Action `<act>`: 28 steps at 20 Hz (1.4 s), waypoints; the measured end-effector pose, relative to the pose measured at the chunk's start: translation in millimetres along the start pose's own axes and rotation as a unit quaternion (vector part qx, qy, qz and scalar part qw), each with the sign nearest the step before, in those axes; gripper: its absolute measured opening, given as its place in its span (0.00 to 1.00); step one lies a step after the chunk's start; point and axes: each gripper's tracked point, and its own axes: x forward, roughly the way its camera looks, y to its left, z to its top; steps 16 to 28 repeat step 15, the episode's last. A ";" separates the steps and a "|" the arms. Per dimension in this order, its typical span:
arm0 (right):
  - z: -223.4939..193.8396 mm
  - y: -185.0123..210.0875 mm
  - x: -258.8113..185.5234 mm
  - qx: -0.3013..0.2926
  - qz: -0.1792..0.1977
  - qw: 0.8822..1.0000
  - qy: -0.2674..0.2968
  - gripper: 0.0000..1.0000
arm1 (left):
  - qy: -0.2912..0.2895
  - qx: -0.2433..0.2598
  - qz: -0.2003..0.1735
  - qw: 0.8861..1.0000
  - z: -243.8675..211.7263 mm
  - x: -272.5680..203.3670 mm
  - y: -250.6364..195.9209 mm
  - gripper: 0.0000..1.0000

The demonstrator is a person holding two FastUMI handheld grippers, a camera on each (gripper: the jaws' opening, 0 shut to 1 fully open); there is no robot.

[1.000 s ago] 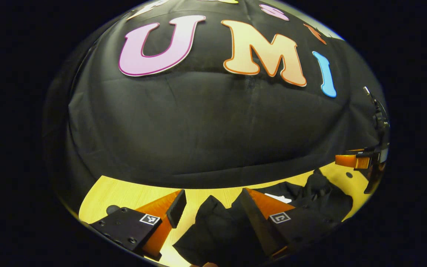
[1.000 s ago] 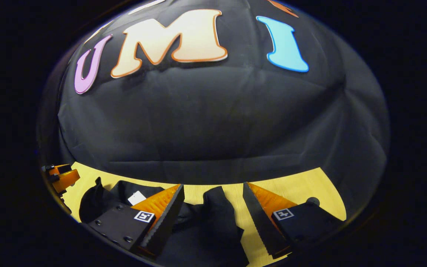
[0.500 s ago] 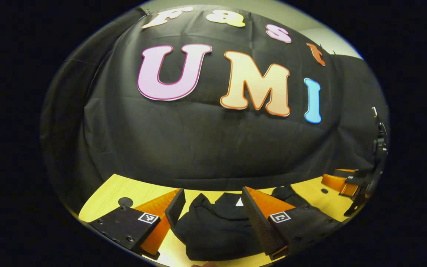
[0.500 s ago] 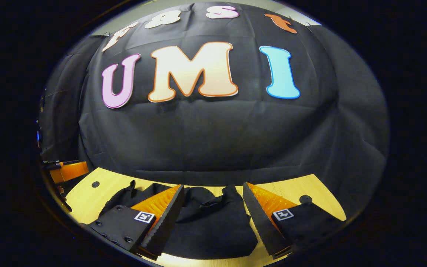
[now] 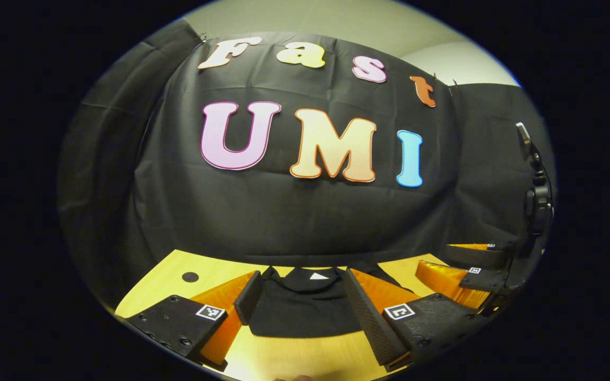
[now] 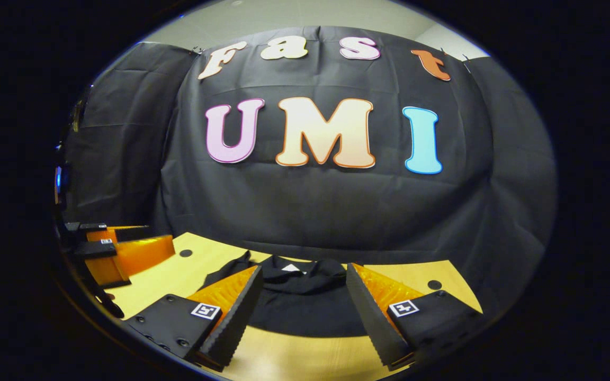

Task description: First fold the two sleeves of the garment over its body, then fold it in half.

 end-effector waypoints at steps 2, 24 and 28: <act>-0.1 11.9 -28.5 0.015 0.018 1.000 -0.007 0.99 | 0.004 -0.014 0.010 1.000 2.0 -31.7 -5.3 0.93; 44.9 -29.8 -170.5 0.003 0.031 0.995 -0.097 0.98 | -0.072 -0.003 0.088 0.994 79.0 -148.9 -29.8 0.92; 44.9 -29.8 -170.5 0.003 0.031 0.995 -0.097 0.98 | -0.072 -0.003 0.088 0.994 79.0 -148.9 -29.8 0.92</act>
